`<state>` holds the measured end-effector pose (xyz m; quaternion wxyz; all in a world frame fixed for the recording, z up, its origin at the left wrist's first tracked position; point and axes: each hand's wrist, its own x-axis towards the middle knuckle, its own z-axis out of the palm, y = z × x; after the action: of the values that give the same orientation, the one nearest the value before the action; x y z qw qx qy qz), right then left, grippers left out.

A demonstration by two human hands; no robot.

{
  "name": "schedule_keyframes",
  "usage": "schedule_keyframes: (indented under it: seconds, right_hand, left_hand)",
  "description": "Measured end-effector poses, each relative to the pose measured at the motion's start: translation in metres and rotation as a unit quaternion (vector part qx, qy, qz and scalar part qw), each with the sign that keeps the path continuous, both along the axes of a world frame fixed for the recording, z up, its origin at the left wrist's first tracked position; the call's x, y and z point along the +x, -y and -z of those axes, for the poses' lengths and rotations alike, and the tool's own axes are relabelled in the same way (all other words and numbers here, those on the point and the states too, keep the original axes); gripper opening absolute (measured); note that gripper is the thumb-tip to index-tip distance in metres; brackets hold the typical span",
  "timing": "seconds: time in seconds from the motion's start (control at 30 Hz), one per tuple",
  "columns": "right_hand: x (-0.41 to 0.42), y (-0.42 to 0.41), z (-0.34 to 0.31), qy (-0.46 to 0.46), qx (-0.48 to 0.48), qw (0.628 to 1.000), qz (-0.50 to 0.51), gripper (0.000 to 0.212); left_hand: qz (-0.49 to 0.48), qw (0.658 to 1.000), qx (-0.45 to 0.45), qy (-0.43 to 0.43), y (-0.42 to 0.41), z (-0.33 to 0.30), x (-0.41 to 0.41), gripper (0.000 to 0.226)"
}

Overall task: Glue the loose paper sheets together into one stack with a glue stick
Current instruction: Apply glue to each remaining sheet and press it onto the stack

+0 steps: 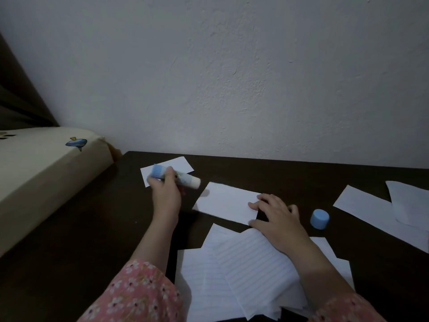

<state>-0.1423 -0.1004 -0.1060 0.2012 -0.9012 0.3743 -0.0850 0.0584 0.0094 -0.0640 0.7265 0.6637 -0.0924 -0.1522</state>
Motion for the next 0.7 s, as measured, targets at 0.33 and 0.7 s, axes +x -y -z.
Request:
schedule_keyframes:
  seconds: [0.33, 0.7]
  right_hand:
    - [-0.002, -0.002, -0.001, 0.021, 0.009, 1.000, -0.011, 0.034]
    - [0.000, -0.002, 0.000, 0.013, -0.006, 1.000, -0.009, 0.027]
  left_hand:
    - [0.265, 0.920, 0.140, 0.250, 0.044, 0.011, -0.051, 0.071]
    - [0.286, 0.882, 0.135, 0.349, 0.071, 0.023, -0.064, 0.063]
